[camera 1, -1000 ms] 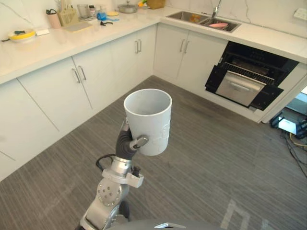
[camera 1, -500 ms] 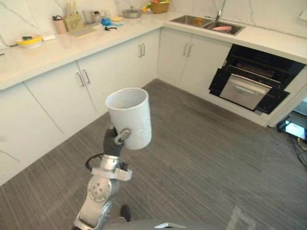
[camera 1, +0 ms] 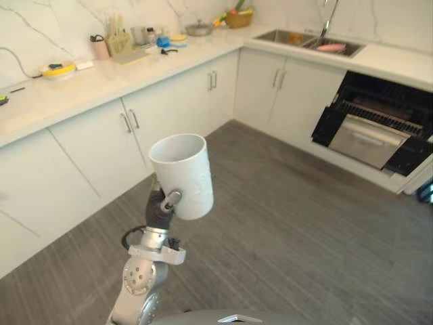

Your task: Walk over to the sink, pick up the cup, carry it to the dishwasher, place the cup inside the dishwasher, then close the dishwasher door

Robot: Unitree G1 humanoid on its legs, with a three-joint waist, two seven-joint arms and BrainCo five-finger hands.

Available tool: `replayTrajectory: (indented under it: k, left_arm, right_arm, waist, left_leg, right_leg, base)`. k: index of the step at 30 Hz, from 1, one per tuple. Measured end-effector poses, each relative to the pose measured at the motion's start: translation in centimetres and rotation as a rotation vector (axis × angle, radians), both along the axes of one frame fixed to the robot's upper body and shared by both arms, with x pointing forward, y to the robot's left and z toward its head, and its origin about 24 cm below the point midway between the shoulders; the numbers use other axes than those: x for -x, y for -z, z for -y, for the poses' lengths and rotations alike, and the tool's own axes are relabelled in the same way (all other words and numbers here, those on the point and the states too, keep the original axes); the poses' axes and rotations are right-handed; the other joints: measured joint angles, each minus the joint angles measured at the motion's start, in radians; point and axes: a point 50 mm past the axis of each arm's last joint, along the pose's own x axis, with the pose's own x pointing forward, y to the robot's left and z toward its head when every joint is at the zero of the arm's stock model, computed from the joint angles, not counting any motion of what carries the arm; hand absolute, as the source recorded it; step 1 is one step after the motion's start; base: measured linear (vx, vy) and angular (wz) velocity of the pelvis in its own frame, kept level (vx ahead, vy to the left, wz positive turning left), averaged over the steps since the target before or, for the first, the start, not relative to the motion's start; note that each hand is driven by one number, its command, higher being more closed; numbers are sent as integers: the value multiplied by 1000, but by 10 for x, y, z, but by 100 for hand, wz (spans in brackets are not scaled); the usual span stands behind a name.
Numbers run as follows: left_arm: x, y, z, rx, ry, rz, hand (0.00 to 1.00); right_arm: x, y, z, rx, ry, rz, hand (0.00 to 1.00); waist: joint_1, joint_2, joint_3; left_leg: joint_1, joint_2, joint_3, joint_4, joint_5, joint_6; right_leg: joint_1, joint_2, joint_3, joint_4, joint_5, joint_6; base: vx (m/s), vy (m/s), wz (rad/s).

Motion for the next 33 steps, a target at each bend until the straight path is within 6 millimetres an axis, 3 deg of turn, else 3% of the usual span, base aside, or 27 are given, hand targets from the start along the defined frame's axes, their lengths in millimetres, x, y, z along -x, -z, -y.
replayTrajectory:
  k: [2,4,7,8,10,12,13,14,15,16,18,19,20,22,24,26,27,28,29,31,32,33]
  left_arm:
    - [-7,-3,2,-7,9,20,100]
    - [-16,-5,5,-13,31,29,100]
    - [-20,-6,10,3,82,25,100]
    - [-19,-6,13,18,97,14,100]
    - [-16,-9,18,33,125,20,100]
    - [-12,-10,23,43,144,26,100]
    - [-12,-8,25,53,143,16,100]
    - [-8,-6,27,61,142,2,100]
    - [-6,-5,28,73,136,-6,100]
    - [-5,-4,35,90,143,-18,100]
    - [-3,-7,42,130,140,-18,100]
    - [-4,-9,43,111,127,3,100]
    - [-4,-10,43,103,120,11,100]
    - [-4,-9,40,97,95,11,100]
    - [-5,-10,38,103,84,20,100]
    - [-7,-9,31,113,60,19,100]
    - [-5,-6,27,114,52,1,100]
    - [-4,-4,25,111,44,-8,100]
    - [0,0,23,107,34,-29,100]
    - [6,5,23,95,44,-56,100]
    - [9,10,21,55,64,-69,100]
    - [9,9,21,34,87,-56,100]
  right_arm:
    - [0,2,-9,1,23,9,0]
    - [-1,2,-10,8,45,19,0]
    - [-3,-2,-5,13,102,69,0]
    - [-1,-3,-3,13,117,78,0]
    - [-5,-4,-3,5,107,102,0]
    - [-7,-5,-4,3,94,99,0]
    - [-8,-5,-2,6,91,102,0]
    - [-9,-8,3,7,85,113,0]
    - [-12,-10,7,10,67,130,0]
    - [-16,-12,11,15,51,135,0]
    - [-14,-16,16,24,42,119,0]
    - [-15,-17,17,34,38,110,0]
    - [-15,-17,17,36,23,98,0]
    - [-9,-16,13,47,-11,62,0]
    - [-2,-15,11,51,-37,38,0]
    - [1,-15,10,60,-68,25,0]
    - [1,-14,8,63,-76,19,0]
    - [3,-14,7,65,-73,13,0]
    - [5,-13,7,67,-68,3,0]
    - [9,-12,6,69,-69,-12,0]
    - [11,-9,-3,70,-48,-23,0]
    - [13,-8,-8,84,-23,-27,0]
  waist:
    - [-10,-25,-4]
    - [-8,-32,-1]
    - [-6,10,24]
    - [-4,30,30]
    - [-9,33,32]
    - [-3,10,31]
    - [-5,27,31]
    - [-15,36,24]
    - [-22,59,8]
    - [-37,79,4]
    - [-35,105,-7]
    - [-38,106,2]
    - [-32,107,10]
    - [-1,77,27]
    - [42,62,30]
    - [65,52,38]
    - [77,43,44]
    - [82,37,47]
    - [93,33,46]
    - [103,38,41]
    - [92,-13,30]
    - [81,-39,17]
  left_leg:
    - [18,21,-24,2,-23,1]
    - [28,21,-40,5,-40,3]
    - [47,51,-57,100,-142,2]
    - [48,78,-65,162,-203,-13]
    - [52,108,-73,259,-299,-38]
    - [116,126,-70,316,-409,-78]
    - [141,144,-70,310,-432,-84]
    - [195,175,-65,259,-441,-83]
    - [227,186,-68,251,-417,-77]
    - [190,208,-72,365,-369,-46]
    - [63,257,-71,642,-175,-106]
    - [-30,289,-61,832,5,-111]
    - [-99,306,-41,964,11,-100]
    - [-230,302,25,1097,-32,-61]
    - [-322,296,101,1005,-106,-56]
    - [-381,256,160,709,-149,-60]
    - [-371,199,140,477,-116,-76]
    - [-362,171,116,365,-84,-86]
    - [-340,125,55,191,-10,-102]
    - [-325,107,-13,178,151,-83]
    - [-318,94,14,246,102,-59]
    - [-319,88,24,290,49,-55]
  right_leg:
    - [-41,47,-11,-72,-108,7]
    - [-108,62,-21,-161,-121,9]
    - [-202,56,-4,-288,-52,29]
    - [-224,57,1,-356,-8,31]
    - [-250,58,3,-428,42,37]
    - [-231,61,19,-459,76,13]
    - [-236,73,20,-426,135,18]
    - [-237,105,15,-372,147,29]
    - [-238,127,13,-336,150,30]
    - [-234,146,4,-295,118,13]
    - [-187,184,-12,-302,54,-16]
    - [-131,209,-7,-323,17,-38]
    - [-81,227,-7,-346,-2,-52]
    - [60,241,2,-429,-27,-84]
    - [150,248,16,-499,-24,-89]
    - [222,248,64,-554,-29,-95]
    - [247,237,118,-565,-34,-97]
    - [259,230,141,-569,-43,-91]
    - [282,228,190,-569,-78,-79]
    - [333,235,266,-556,-162,-63]
    - [349,209,299,-526,-185,-55]
    - [342,193,316,-485,-178,-43]
  base:
    - [217,-13,25]
    - [206,-28,24]
    - [255,-60,21]
    - [384,-161,16]
    - [445,-230,11]
    - [523,-336,-3]
    - [573,-370,0]
    - [471,-271,2]
    - [695,-429,4]
    - [578,-354,-5]
    - [599,-319,-9]
    - [617,-278,-1]
    - [715,-333,-4]
    - [515,-226,-12]
    - [580,-218,-31]
    - [590,-96,-63]
    - [599,-8,-87]
    - [684,92,-115]
    - [570,126,-127]
    - [575,185,-121]
    - [577,188,-68]
    - [679,197,-42]
